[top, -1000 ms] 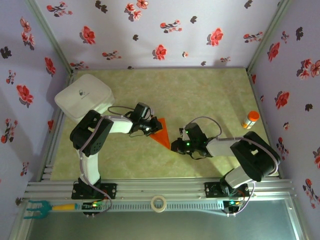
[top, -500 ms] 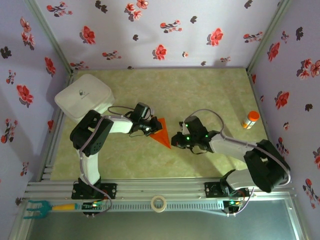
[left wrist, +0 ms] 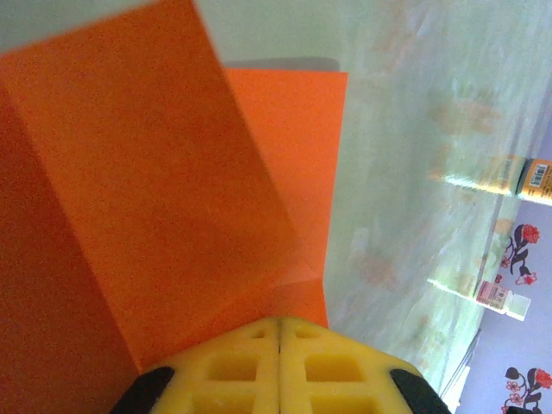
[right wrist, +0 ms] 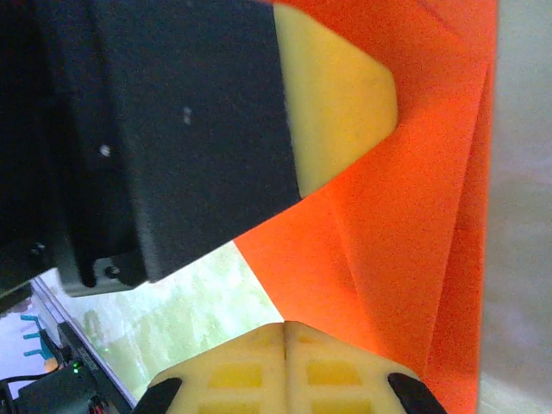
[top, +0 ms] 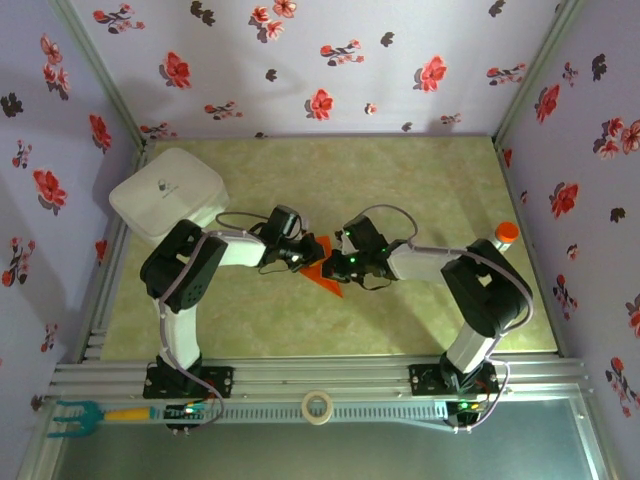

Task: Fold a paper plane with a square sheet of paper (pick it up from the middle)
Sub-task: Fourth fold the wing at the center of the table.

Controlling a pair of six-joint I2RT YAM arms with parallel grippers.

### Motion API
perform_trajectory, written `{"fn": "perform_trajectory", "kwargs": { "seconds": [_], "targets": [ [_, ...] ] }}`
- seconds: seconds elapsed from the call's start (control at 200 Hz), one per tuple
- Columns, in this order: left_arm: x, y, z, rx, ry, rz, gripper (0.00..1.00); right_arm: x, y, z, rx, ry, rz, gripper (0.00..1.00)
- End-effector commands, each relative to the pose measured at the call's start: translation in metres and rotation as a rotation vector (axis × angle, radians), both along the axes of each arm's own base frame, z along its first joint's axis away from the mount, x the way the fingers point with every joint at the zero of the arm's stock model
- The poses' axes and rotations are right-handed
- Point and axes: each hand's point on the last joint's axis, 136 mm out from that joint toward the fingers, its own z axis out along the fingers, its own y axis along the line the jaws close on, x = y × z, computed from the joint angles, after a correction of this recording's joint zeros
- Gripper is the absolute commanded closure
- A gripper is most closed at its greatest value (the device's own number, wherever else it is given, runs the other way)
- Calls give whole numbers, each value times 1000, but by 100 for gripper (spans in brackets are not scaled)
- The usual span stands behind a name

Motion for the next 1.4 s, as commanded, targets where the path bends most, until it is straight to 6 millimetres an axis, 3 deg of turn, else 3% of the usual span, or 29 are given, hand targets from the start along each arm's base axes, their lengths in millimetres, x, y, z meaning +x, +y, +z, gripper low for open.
{"fn": "perform_trajectory", "kwargs": {
  "seconds": [0.0, 0.41, 0.835, 1.395],
  "targets": [
    [-10, 3, -16, 32, 39, -16, 92, 2, 6, 3, -13, -19, 31, 100],
    [-10, 3, -15, 33, 37, -18, 92, -1, -7, -23, -48, 15, -1, 100],
    [-10, 4, -19, 35, 44, -13, 92, -13, -18, -38, -39, 50, -22, 100],
    [-9, 10, -26, 48, 65, 11, 93, -51, -49, -46, -88, 84, -3, 99]
  ]
}}
